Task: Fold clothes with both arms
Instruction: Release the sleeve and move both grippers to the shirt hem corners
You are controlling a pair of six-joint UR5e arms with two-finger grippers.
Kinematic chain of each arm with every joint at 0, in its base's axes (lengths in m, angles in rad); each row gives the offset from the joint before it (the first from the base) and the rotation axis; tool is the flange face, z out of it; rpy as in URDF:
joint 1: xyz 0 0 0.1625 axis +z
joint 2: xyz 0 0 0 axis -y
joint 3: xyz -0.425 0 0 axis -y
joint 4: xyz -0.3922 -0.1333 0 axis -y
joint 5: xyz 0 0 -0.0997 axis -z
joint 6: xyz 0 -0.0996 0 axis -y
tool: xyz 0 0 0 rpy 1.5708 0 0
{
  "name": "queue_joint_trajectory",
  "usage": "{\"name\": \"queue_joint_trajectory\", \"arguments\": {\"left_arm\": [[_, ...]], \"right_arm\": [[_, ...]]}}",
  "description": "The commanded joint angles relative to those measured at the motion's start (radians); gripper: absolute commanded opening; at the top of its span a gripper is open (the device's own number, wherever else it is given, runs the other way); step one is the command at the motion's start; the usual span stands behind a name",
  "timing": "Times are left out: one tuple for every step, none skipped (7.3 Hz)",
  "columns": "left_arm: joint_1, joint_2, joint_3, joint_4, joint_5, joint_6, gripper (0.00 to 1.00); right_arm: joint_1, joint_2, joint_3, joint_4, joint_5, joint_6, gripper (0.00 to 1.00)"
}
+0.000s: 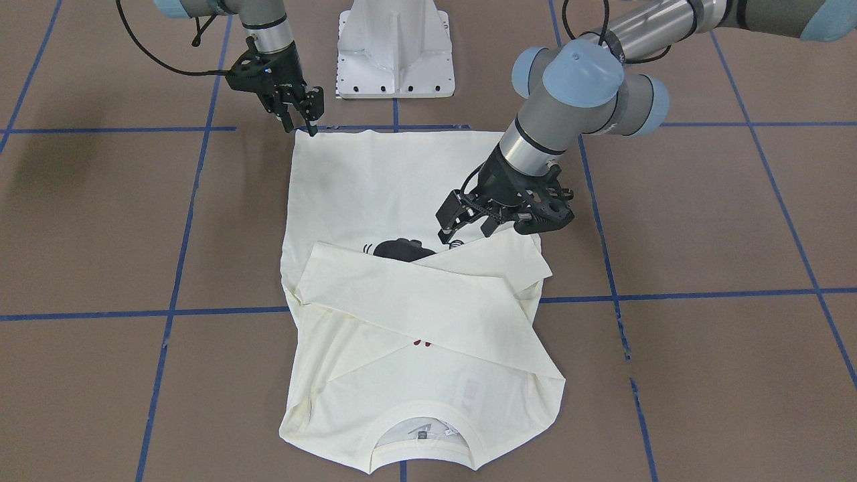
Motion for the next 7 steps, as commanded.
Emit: {"name": "queue_joint_trajectory", "arguments": {"left_arm": [[0.023, 0.001, 0.004, 0.001, 0.029, -0.001, 0.9], [0.025, 0.008, -0.002, 0.014, 0.032, 0.0, 0.88], [0.055, 0.04, -0.031, 0.033, 0.078, 0.002, 0.86], [0.115, 0.06, -0.094, 0.104, 0.115, 0.0, 0.85], [0.178, 0.118, -0.205, 0.132, 0.191, 0.0, 0.82], [0.256, 0.257, -0.337, 0.134, 0.232, 0.0, 0.82], [0.295, 0.362, -0.427, 0.139, 0.261, -0.009, 0.77]], "right_arm": [[-0.003, -0.002, -0.018, -0.001, 0.001, 0.002, 0.59], [-0.005, 0.0, -0.018, -0.002, 0.003, 0.002, 0.46], [-0.005, 0.0, -0.018, -0.001, 0.006, 0.002, 0.13], [-0.006, 0.0, -0.018, -0.001, 0.01, 0.0, 0.0], [-0.012, -0.002, -0.018, -0.001, 0.012, 0.0, 0.0], [-0.012, -0.002, -0.018, -0.001, 0.012, -0.001, 0.0], [-0.011, -0.002, -0.016, -0.001, 0.012, -0.001, 0.0]]}}
